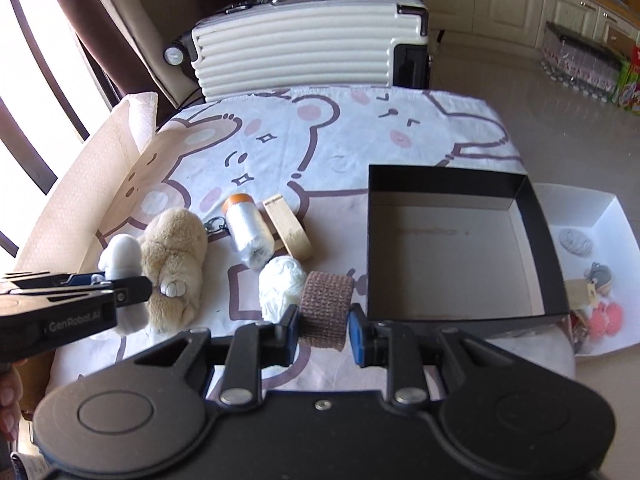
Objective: Organize objects
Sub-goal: 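Carry the fabric with the left tool while the right tool carries the roll into the box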
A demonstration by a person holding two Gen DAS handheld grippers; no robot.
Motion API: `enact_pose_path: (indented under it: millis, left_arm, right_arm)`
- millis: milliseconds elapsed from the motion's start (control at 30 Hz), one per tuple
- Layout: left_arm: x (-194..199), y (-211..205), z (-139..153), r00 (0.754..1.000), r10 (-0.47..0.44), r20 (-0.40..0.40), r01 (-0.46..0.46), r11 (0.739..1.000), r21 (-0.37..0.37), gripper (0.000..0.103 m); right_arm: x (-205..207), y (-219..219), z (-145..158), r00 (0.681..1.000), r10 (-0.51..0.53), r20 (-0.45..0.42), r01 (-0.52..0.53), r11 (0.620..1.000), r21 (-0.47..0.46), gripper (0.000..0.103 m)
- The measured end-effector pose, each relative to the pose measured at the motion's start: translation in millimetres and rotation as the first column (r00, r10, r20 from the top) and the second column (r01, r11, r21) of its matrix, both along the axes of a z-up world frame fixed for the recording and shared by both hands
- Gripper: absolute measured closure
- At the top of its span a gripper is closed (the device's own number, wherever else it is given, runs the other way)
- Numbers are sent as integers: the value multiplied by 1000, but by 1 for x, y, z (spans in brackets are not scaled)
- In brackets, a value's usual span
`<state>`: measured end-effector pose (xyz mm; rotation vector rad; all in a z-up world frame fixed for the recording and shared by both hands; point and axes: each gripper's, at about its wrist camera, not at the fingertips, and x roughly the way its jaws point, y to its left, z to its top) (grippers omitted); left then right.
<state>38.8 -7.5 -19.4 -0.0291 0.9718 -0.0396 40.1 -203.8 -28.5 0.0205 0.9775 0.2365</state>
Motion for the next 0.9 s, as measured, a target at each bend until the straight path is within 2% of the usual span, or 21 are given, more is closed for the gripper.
enact_pose_path:
  millis: [133,567,900]
  left_arm:
    - [-5,1,4,1000,10,13,-11,1000,16,75]
    - [-14,0,14,999,21,36,-21,1000,1,75]
    - [5,-15,32,1000,8,30,-8,1000,5,75]
  right_arm:
    - [-4,-1,8,999,11,35,-10,1000,-15,76]
    - [-16,-5,24,994,29,107,-24,999,-48,76]
    - [-2,-17,48,993,7,116,-2,999,-36,76]
